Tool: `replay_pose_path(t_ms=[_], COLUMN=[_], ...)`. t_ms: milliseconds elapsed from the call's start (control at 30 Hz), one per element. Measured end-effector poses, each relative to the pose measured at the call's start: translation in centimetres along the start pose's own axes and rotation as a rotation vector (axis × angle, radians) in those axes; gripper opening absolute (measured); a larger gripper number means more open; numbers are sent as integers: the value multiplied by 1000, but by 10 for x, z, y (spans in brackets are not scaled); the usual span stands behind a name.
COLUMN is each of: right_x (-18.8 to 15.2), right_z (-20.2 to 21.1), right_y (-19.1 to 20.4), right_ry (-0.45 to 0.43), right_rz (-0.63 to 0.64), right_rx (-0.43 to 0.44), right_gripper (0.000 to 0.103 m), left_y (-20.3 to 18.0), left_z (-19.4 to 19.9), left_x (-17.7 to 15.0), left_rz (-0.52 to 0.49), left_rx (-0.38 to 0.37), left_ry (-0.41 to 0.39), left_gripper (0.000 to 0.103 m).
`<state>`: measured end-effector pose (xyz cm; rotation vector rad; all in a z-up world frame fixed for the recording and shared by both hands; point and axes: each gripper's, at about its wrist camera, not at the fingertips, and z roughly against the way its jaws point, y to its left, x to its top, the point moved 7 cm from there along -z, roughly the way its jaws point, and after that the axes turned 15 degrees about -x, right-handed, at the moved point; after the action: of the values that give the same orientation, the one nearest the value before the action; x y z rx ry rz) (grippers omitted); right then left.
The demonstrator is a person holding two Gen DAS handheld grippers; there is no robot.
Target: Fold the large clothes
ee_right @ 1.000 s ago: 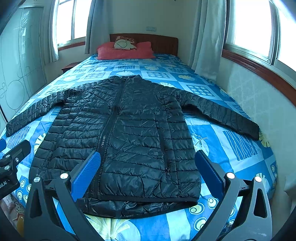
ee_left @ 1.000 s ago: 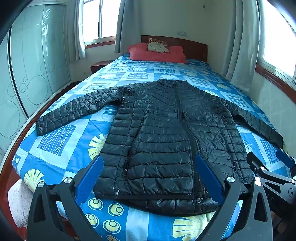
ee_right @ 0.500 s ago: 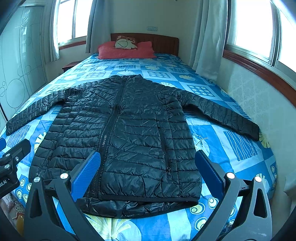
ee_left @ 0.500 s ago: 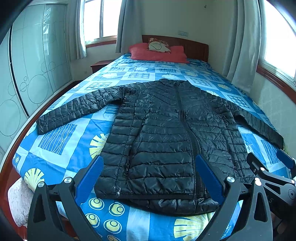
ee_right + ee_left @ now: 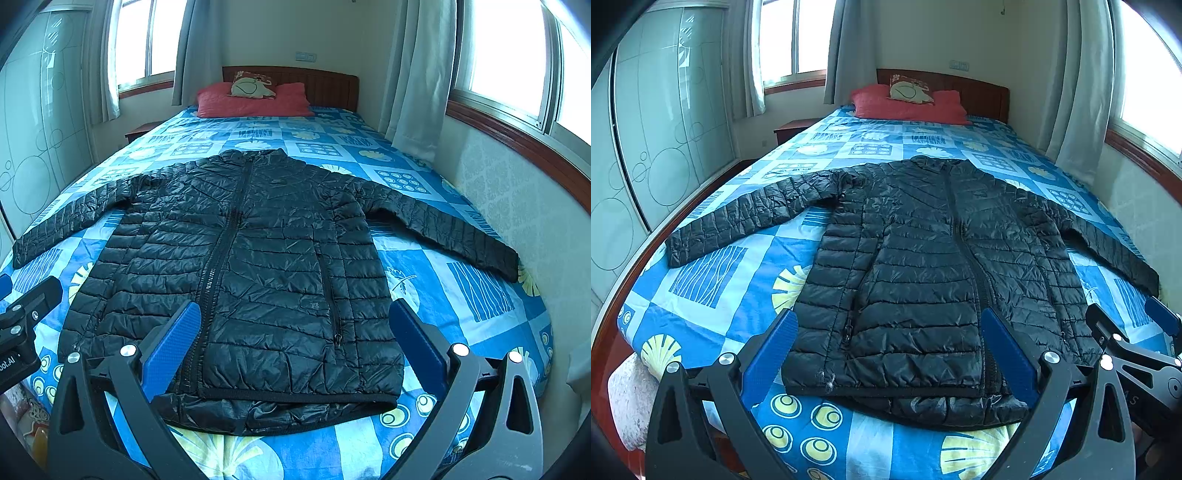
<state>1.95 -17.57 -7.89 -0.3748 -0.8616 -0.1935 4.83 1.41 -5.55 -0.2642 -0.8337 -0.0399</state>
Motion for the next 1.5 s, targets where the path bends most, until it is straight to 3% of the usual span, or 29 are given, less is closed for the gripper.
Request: replay_pose_path(t_ms=[1267, 1500], right_x=[-4, -7], right_z=[-3, -30], right_y=[8, 6], right_ry=[5, 33], right_rz=[9, -11], right_rx=[3, -4], right_gripper=[101, 101], left_y=[0, 34], left_z=[-6, -32], left_x=[-6, -3], left_rz=[7, 77], left_rx=[2, 30], left_ry=[19, 46], left_gripper=[98, 98])
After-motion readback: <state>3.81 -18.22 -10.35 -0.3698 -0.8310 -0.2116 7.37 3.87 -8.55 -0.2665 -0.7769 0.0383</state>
